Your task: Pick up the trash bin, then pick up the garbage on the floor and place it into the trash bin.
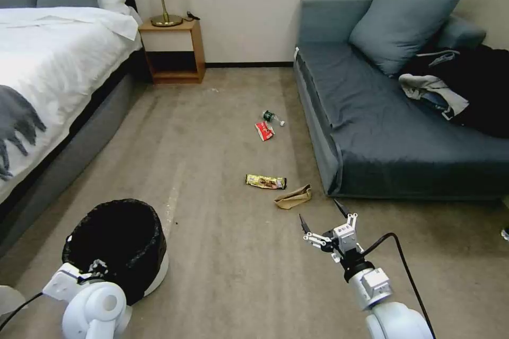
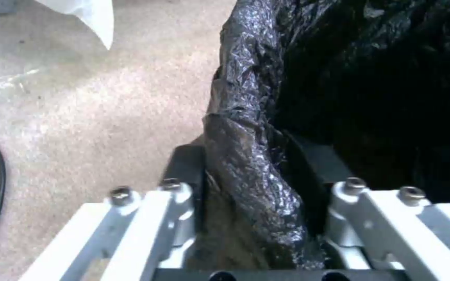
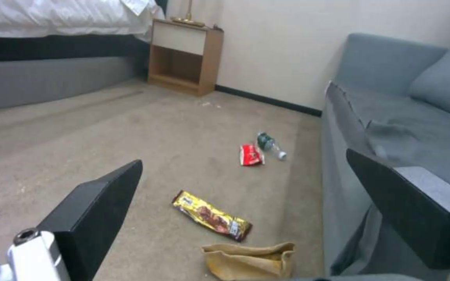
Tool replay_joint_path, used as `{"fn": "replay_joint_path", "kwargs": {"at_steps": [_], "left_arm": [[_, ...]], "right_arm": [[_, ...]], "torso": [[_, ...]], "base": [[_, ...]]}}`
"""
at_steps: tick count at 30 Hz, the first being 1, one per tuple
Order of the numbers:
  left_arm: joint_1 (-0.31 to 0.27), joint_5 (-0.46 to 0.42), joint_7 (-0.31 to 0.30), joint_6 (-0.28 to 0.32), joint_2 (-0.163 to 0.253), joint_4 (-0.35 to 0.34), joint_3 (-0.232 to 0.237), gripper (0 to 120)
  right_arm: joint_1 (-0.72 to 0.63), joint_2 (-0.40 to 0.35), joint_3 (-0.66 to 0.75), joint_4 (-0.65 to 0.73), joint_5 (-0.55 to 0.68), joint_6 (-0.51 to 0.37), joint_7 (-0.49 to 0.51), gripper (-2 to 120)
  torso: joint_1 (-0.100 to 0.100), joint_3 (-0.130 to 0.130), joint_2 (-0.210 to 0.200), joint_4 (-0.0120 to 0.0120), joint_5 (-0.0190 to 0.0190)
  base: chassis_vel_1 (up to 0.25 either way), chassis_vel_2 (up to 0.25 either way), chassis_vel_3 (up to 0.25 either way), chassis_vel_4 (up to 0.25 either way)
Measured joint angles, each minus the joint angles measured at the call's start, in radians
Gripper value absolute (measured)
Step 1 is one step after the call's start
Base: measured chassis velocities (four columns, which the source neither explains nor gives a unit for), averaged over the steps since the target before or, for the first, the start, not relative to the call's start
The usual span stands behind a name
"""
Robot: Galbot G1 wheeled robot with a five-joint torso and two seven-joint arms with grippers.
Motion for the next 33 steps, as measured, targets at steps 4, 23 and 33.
{"fn": "replay_joint_path", "kwargs": {"at_steps": [4, 23, 33], "left_arm": [[0.000, 0.038, 0.010, -0.006, 0.000, 0.010, 0.006, 20], [0.078, 0.627, 0.453, -0.126, 0.039, -0.032, 0.008, 6], [0.072, 0.768, 0.781, -0.129, 0.069, -0.012, -0.034, 6]], "right_arm": [[0.005, 0.001, -0.007, -0.005, 0.000, 0.001, 0.022, 100], [0.039, 0.015, -0.053, -0.080, 0.057, 0.177, 0.261, 100], [0.040, 0.011, -0.066, -0.117, 0.064, 0.244, 0.284, 100]], "torso": [[0.000, 0.000, 0.000, -0.0001, 0.0000], [0.000, 0.000, 0.000, -0.0002, 0.0000], [0.000, 0.000, 0.000, -0.0002, 0.0000]], "base": [[0.000, 0.000, 0.000, 0.000], [0.000, 0.000, 0.000, 0.000], [0.000, 0.000, 0.000, 0.000]]}}
